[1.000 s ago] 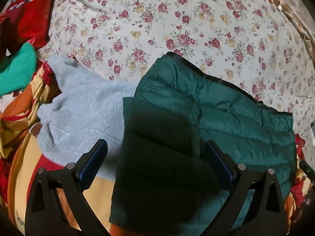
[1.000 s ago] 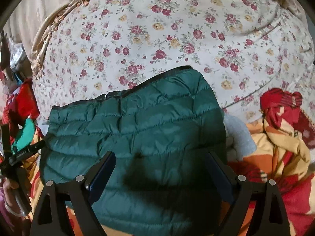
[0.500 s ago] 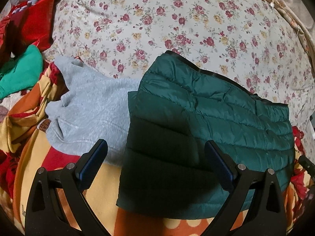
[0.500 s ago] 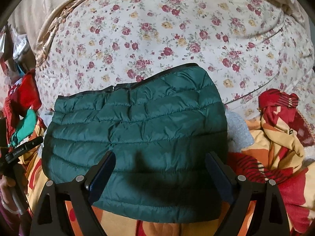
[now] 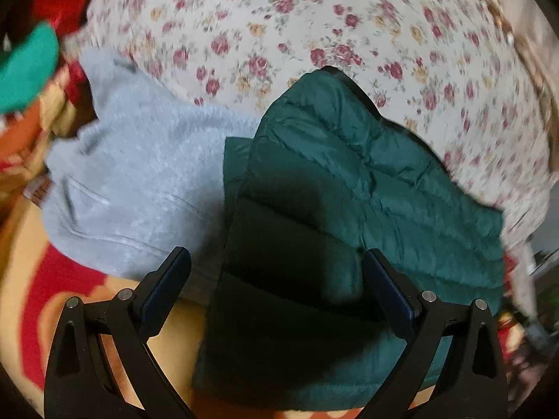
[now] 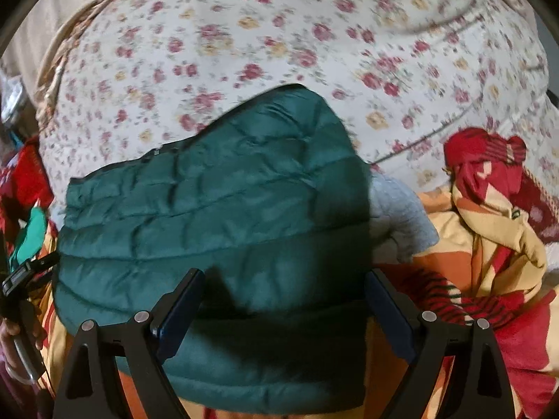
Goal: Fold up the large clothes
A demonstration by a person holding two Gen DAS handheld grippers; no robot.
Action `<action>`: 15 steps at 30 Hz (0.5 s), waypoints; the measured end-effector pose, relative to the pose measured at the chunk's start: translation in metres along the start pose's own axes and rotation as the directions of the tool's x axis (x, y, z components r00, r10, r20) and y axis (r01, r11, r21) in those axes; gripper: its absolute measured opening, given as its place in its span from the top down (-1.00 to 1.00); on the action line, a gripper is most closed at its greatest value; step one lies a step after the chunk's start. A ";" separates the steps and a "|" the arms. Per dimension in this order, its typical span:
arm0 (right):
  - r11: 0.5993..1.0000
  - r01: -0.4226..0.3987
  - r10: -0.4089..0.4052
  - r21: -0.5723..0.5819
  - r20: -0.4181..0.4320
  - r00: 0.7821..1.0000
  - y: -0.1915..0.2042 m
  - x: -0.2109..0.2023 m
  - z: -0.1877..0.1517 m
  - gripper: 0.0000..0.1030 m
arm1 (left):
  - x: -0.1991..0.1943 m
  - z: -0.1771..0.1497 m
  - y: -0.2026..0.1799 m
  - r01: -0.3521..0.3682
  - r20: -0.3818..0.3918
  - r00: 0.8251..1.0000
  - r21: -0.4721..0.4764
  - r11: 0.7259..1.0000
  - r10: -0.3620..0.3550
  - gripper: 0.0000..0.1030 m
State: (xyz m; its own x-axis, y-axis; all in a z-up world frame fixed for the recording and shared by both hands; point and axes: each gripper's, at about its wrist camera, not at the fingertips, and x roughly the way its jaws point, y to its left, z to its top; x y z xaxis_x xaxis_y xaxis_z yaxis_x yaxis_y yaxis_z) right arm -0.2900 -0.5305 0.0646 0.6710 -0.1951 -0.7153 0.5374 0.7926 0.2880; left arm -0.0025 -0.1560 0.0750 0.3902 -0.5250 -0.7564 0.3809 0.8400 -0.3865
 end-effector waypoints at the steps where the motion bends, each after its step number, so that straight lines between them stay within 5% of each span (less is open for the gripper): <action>1: 1.000 -0.003 0.003 0.015 0.000 1.000 -0.004 0.003 0.000 -0.76 | 0.003 0.002 0.006 0.032 -0.007 0.999 -0.029 0.999 -0.032 -0.92; 6: 0.991 -0.064 0.066 0.120 -0.017 0.998 -0.027 0.024 0.004 -0.99 | 0.022 0.008 0.025 0.120 -0.047 0.991 -0.116 0.986 -0.126 -0.94; 15: 0.959 -0.211 0.225 0.189 -0.053 0.973 -0.046 0.058 0.008 -1.00 | 0.052 0.009 0.036 0.222 -0.093 0.965 -0.211 0.952 -0.246 -0.99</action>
State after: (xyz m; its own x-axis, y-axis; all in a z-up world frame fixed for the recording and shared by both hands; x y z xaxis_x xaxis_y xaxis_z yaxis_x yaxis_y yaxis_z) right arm -0.2718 -0.5835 0.0149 0.7467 0.0191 -0.6649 0.4700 0.6922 0.5477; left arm 0.0387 -0.1545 0.0268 0.2047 -0.7000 -0.6841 0.2723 0.7121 -0.6472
